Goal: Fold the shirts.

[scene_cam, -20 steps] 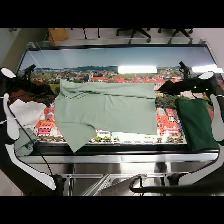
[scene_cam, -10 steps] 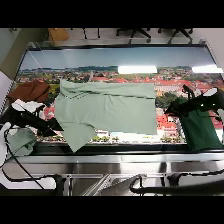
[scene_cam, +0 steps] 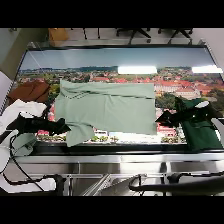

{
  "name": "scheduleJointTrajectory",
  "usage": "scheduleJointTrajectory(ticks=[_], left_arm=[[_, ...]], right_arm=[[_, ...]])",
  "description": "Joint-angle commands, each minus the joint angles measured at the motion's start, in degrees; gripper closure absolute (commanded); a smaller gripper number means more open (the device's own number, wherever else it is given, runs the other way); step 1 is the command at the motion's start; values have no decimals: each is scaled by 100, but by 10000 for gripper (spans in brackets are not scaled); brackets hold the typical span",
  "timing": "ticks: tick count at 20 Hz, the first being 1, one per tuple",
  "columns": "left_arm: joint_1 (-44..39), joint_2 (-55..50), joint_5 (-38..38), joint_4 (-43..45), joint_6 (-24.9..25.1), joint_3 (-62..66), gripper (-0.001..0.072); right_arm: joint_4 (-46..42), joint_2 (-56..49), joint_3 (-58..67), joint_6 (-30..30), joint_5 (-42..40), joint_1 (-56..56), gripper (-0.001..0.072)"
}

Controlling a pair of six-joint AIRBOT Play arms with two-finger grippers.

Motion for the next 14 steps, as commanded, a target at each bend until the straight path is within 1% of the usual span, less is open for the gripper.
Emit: scheduleJointTrajectory(ticks=[1, 2, 3, 4, 5, 6, 8, 10, 14], left_arm=[[-48, 223, -564, -205, 22, 479, 681], [-48, 378, -619, -205, -39, 570, 681], [-48, 542, -673, -201, -63, 638, 681], [-48, 699, -750, -199, -101, 678, 681], [-48, 881, -835, -199, -127, 686, 681], [-48, 1078, -973, -107, -229, 684, 681], [-90, 1504, -1460, 452, -542, 669, 682], [-170, 2057, -1939, 1019, -855, 511, 681], [-168, 3241, -2540, 1462, -1252, -118, 682]], right_arm=[[-138, -50, -162, -52, 4, 372, 246], [-133, -59, -160, -50, 35, 501, 249], [-33, -61, -160, -92, 94, 625, 324], [160, -59, -157, -258, 199, 713, 489], [413, -46, -149, -428, 343, 752, 634], [603, 2, -140, -557, 487, 741, 684], [544, 249, -114, -487, 647, 581, 684], [166, 610, -111, -142, 763, 264, 684], [-704, 1300, -111, 389, 1222, -411, 685]])
